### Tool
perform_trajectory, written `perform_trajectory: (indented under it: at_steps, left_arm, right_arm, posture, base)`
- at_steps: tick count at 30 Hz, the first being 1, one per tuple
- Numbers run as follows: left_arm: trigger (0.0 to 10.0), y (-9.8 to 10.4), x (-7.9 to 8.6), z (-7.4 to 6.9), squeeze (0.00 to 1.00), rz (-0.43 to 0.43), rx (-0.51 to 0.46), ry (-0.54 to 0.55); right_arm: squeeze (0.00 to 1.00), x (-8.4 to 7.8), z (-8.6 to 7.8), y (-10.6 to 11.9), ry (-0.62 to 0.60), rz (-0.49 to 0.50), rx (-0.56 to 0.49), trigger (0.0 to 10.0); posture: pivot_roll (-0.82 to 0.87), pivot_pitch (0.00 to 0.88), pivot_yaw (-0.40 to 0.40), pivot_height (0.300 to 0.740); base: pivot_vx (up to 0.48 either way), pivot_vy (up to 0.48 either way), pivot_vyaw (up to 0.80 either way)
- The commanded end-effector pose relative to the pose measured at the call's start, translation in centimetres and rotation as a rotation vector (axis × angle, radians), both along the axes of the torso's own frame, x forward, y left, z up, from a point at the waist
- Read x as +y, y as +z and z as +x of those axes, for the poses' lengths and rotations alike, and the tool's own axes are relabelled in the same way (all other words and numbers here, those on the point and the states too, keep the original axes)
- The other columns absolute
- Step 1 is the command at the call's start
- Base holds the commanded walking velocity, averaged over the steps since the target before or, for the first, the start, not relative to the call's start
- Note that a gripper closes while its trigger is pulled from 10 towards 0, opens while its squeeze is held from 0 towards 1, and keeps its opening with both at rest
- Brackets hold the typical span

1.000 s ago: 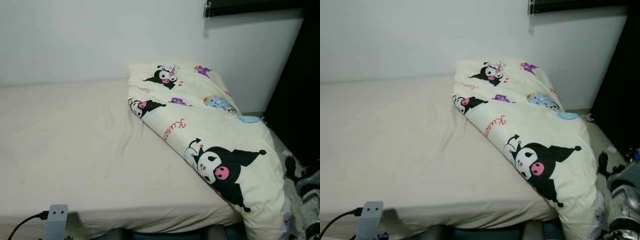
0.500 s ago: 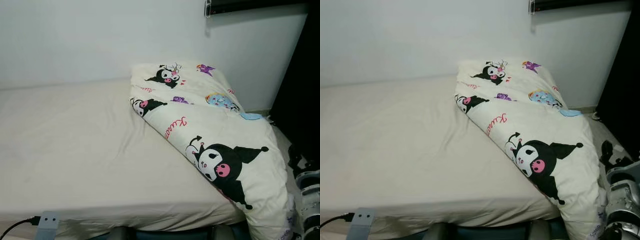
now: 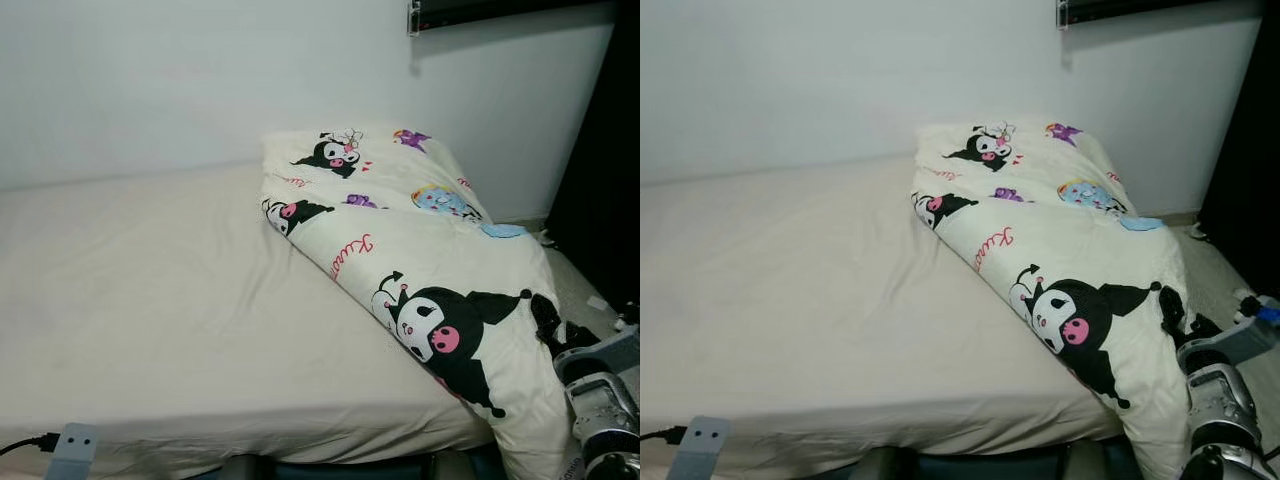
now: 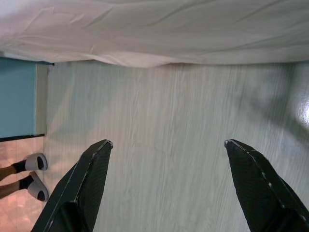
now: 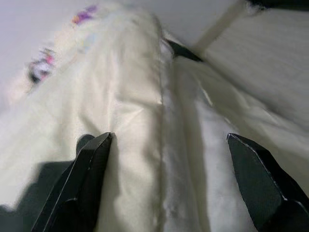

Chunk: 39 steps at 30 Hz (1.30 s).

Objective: Clean up the room

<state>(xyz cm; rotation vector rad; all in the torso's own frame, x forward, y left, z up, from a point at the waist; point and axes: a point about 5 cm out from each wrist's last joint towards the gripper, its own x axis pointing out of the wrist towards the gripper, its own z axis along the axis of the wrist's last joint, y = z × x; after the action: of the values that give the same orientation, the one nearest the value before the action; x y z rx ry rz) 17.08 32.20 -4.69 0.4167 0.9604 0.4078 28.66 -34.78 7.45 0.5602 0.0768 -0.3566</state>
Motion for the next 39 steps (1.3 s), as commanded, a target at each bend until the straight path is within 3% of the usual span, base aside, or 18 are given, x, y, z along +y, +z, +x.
perform_trajectory:
  at_steps: [1, 10, 11, 12, 13, 22, 23, 26, 28, 31, 34, 35, 36, 37, 38, 39]
  left_arm:
    - [10.0, 0.2, 0.6, -0.2, 0.00, 0.013, 0.006, -0.014]
    - [10.0, 0.5, 0.6, 0.3, 0.00, 0.013, 0.002, -0.028]
    - [10.0, 0.5, 0.6, 0.3, 0.00, 0.014, 0.001, -0.029]
    - [10.0, 0.5, 0.6, 0.3, 0.00, 0.014, 0.001, -0.029]
    - [10.0, 0.5, 0.6, 0.3, 0.00, 0.014, 0.001, -0.029]
    - [10.0, 0.2, 0.3, 0.0, 0.00, 0.006, 0.009, -0.025]
    - [10.0, 0.0, 0.2, -0.2, 0.00, 0.003, 0.014, -0.023]
    - [10.0, -0.1, 0.1, -0.2, 0.00, 0.001, 0.016, -0.023]
    - [10.0, -0.2, -0.3, -0.1, 0.00, -0.005, 0.017, -0.024]
    - [10.0, -0.3, -0.5, -0.1, 0.00, -0.008, 0.017, -0.025]
    - [10.0, -0.4, -1.0, 0.2, 0.00, -0.016, 0.014, -0.028]
    - [10.0, -0.4, -1.0, 0.2, 0.00, -0.016, 0.014, -0.028]
    - [10.0, -0.5, -1.1, 0.3, 0.00, -0.020, 0.014, -0.027]
    - [10.0, -0.5, -1.1, 0.3, 0.00, -0.020, 0.014, -0.027]
    - [10.0, -0.6, -1.4, 0.3, 0.00, -0.026, 0.017, -0.027]
    - [10.0, -0.6, -1.4, 0.3, 0.00, -0.026, 0.017, -0.027]
  right_arm:
    - [0.00, 0.4, -0.5, -1.4, -0.019, 0.030, 0.088, 10.0]
    - [0.00, 0.8, -0.4, -1.6, 0.046, 0.065, 0.084, 10.0]
    - [0.00, 1.1, -0.3, -1.7, 0.081, 0.050, 0.106, 4.7]
    - [0.00, 1.1, -0.3, -1.7, 0.081, 0.050, 0.106, 4.7]
    - [0.00, 1.4, -0.2, -1.7, 0.111, 0.040, 0.117, 0.0]
    - [0.00, 1.2, 1.1, 0.6, 0.172, 0.015, -0.003, 0.0]
    - [0.00, 1.3, 1.6, 1.5, 0.222, -0.011, -0.054, 0.0]
    - [0.00, 1.9, 2.0, 2.0, 0.293, -0.052, -0.071, 0.0]
    - [0.00, 3.6, 2.7, 2.5, 0.459, -0.142, -0.082, 0.0]
    - [0.00, 4.6, 3.0, 2.8, 0.549, -0.189, -0.089, 0.0]
    - [0.00, 9.0, 3.7, 4.5, 0.868, -0.249, -0.219, 0.0]
    - [0.00, 9.0, 3.7, 4.5, 0.868, -0.249, -0.219, 0.0]
    - [0.00, 11.3, 3.6, 5.2, 1.009, -0.251, -0.272, 0.0]
    - [0.00, 11.3, 3.6, 5.2, 1.009, -0.251, -0.272, 0.0]
    - [0.00, 14.0, 3.2, 5.7, 1.177, -0.260, -0.306, 0.0]
    - [0.00, 14.0, 3.2, 5.7, 1.177, -0.260, -0.306, 0.0]
  posture:
    - [0.14, 0.012, 0.149, 0.538]
    - [0.13, 0.010, 0.155, 0.538]
    - [0.13, 0.007, 0.154, 0.538]
    - [0.13, 0.007, 0.154, 0.538]
    - [0.13, 0.005, 0.152, 0.538]
    - [0.12, 0.000, 0.140, 0.538]
    - [0.12, 0.000, 0.140, 0.538]
    - [0.11, 0.000, 0.136, 0.538]
    - [0.10, 0.000, 0.133, 0.538]
    - [0.10, 0.000, 0.133, 0.538]
    - [0.09, 0.000, 0.124, 0.538]
    - [0.09, 0.000, 0.124, 0.538]
    - [0.08, 0.000, 0.121, 0.538]
    - [0.08, 0.000, 0.121, 0.538]
    - [0.08, 0.000, 0.115, 0.538]
    - [0.08, 0.000, 0.115, 0.538]
  base:
    - [0.000, 0.000, 0.00]
    - [0.000, 0.000, 0.00]
    - [0.000, 0.000, 0.00]
    - [0.000, 0.000, 0.00]
    - [0.000, 0.000, 0.00]
    - [0.000, 0.000, 0.00]
    - [0.000, 0.000, 0.00]
    - [0.000, 0.000, 0.00]
    - [0.000, 0.000, 0.00]
    - [0.000, 0.000, 0.00]
    - [0.000, 0.000, 0.00]
    - [0.000, 0.000, 0.00]
    - [0.000, 0.000, 0.00]
    - [0.000, 0.000, 0.00]
    - [0.000, 0.000, 0.00]
    - [0.000, 0.000, 0.00]
